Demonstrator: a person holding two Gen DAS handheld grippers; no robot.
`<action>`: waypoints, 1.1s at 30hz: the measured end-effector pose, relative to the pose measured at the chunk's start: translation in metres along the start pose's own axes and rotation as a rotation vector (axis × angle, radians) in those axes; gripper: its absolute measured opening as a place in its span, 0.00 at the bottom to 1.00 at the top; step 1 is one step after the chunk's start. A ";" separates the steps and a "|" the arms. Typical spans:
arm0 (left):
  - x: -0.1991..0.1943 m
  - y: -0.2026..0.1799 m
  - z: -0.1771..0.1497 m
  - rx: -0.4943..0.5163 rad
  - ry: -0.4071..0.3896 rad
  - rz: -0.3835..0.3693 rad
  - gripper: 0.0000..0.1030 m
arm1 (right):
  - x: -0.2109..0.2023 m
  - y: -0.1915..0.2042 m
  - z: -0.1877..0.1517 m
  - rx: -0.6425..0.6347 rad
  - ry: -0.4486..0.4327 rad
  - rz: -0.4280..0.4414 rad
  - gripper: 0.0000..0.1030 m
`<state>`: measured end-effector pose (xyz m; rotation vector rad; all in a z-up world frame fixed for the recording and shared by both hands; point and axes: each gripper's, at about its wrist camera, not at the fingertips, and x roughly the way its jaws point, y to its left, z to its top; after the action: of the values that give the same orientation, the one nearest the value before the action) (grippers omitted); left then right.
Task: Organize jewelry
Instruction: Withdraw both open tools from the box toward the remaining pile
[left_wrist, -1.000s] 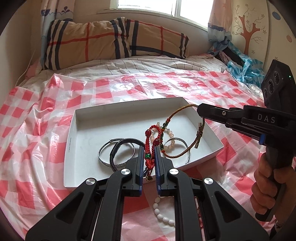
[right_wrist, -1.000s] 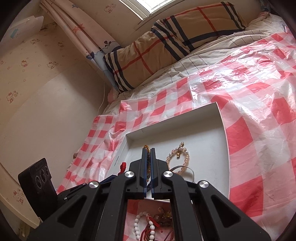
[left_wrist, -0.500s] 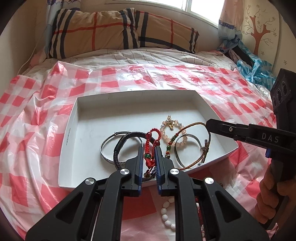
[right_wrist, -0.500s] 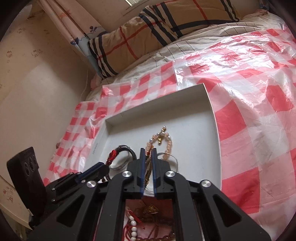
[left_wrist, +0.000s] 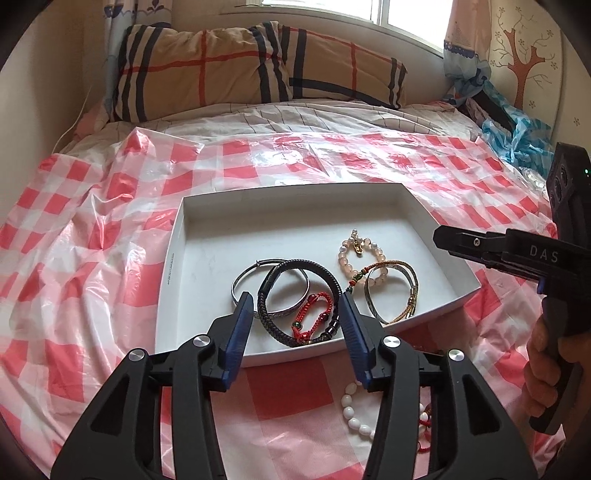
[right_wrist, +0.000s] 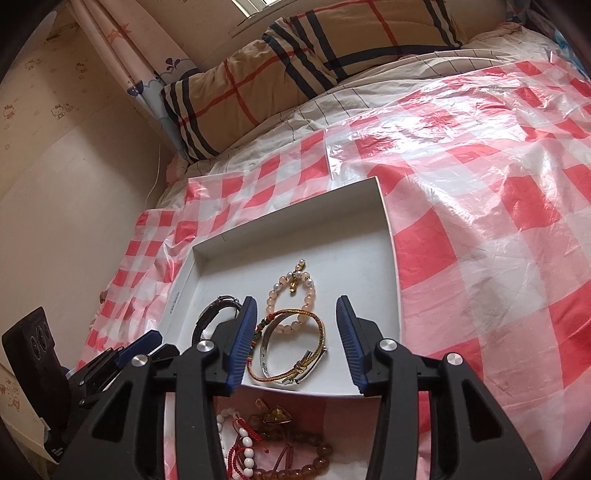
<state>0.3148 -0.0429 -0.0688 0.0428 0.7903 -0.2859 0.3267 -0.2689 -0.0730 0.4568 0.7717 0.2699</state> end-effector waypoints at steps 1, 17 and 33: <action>-0.003 -0.002 -0.002 0.008 0.005 -0.005 0.45 | -0.004 0.000 0.001 -0.004 -0.007 -0.002 0.43; -0.012 -0.082 -0.065 0.232 0.182 -0.147 0.46 | -0.050 0.000 -0.038 -0.016 0.052 -0.148 0.55; -0.019 -0.042 -0.080 -0.021 0.195 -0.321 0.03 | -0.031 0.008 -0.067 -0.091 0.154 -0.223 0.56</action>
<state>0.2354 -0.0668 -0.1087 -0.0786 0.9951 -0.5841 0.2565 -0.2544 -0.0920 0.2633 0.9490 0.1319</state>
